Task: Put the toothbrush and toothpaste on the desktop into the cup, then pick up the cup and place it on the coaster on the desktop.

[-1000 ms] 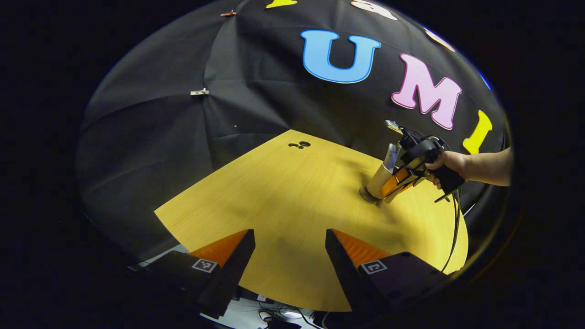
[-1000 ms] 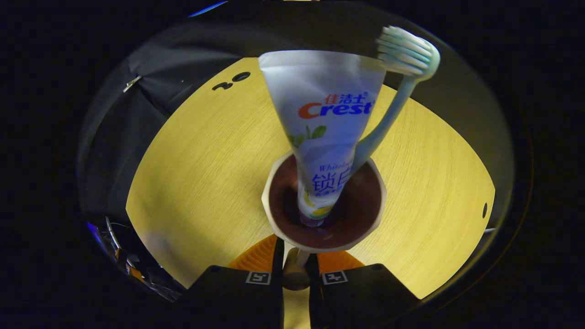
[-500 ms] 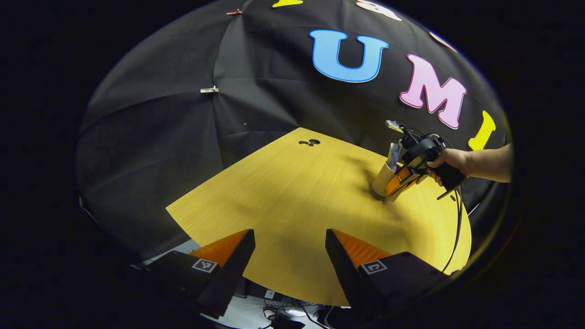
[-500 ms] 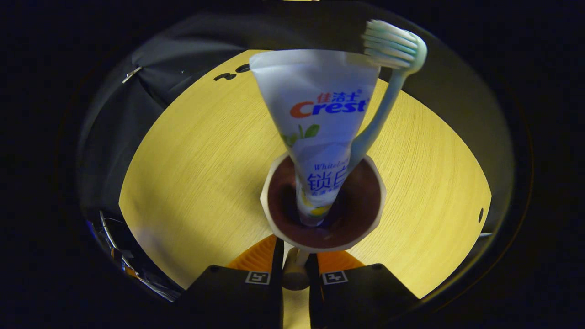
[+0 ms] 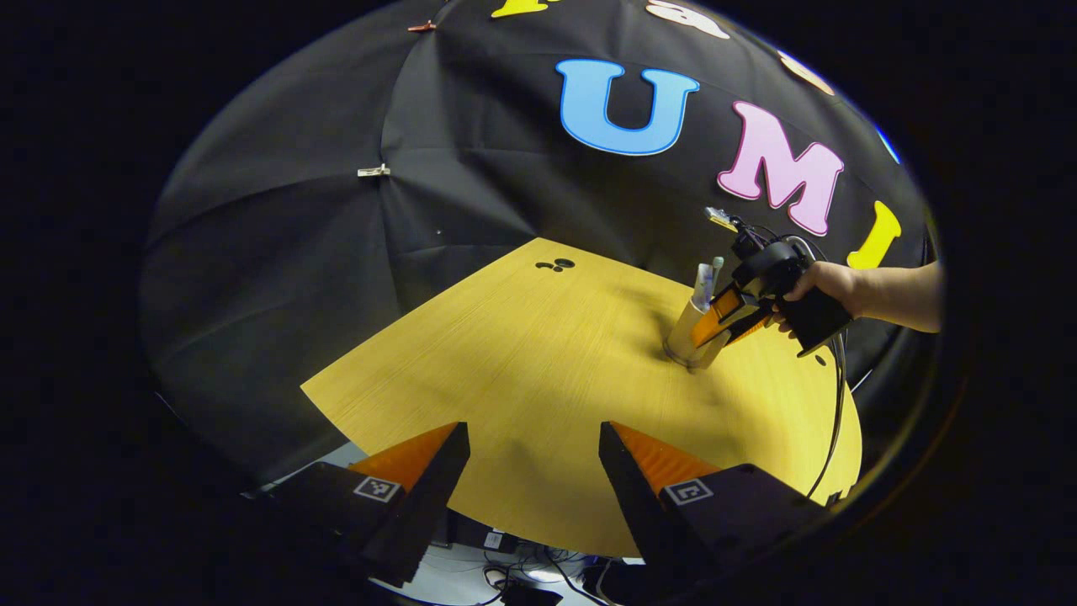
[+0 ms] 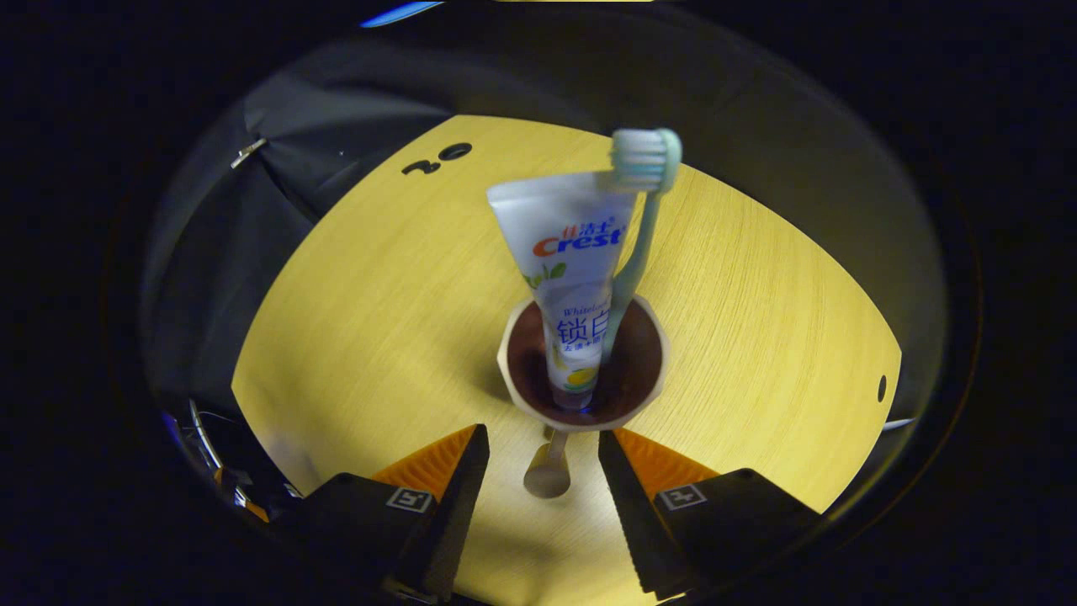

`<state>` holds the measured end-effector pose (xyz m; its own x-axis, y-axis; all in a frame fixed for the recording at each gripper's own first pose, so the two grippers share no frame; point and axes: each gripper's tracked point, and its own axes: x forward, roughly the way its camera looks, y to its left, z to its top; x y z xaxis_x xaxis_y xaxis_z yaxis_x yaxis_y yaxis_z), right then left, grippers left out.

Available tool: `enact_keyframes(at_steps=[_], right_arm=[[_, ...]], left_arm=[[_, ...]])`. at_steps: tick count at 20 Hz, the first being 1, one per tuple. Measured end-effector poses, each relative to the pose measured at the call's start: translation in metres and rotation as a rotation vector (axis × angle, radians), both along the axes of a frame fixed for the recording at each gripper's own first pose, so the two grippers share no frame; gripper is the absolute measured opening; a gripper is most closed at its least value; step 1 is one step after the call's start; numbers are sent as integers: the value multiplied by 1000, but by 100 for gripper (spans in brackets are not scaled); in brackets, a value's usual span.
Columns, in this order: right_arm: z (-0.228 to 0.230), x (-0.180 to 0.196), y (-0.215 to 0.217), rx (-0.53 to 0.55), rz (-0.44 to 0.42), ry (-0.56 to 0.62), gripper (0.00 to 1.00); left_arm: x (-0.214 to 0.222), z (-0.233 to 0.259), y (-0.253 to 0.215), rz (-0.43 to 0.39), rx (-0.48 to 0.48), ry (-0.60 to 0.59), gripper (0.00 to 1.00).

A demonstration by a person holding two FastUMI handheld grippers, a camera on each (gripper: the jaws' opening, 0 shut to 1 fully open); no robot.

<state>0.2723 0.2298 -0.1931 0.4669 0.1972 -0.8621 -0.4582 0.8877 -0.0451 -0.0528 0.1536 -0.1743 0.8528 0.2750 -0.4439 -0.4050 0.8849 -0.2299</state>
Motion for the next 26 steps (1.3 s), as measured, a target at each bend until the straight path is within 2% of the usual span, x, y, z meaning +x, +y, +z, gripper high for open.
enact_keyframes(at_steps=[1,3,10,14,18,23,25,26], right_arm=[[9,-4,0,19,-9,-11,84],[29,-16,-5,55,-22,-40,100],[120,-72,-40,160,-73,-282,99],[170,-119,-79,217,-150,-486,99],[217,-174,-112,273,-243,-726,98],[238,-264,-140,298,-321,-940,98],[240,-296,-149,327,-391,-990,98],[238,-308,-148,342,-400,-1004,98]], left_arm=[[1,3,-3,-9,1,-8,98],[3,10,-9,-33,9,-22,98],[9,40,-44,-154,37,-95,98],[9,65,-61,-200,81,-130,98],[8,103,-72,-208,163,-192,98],[11,153,-95,-228,203,-291,98],[3,171,-106,-242,196,-332,98],[-1,177,-113,-250,197,-350,98]])
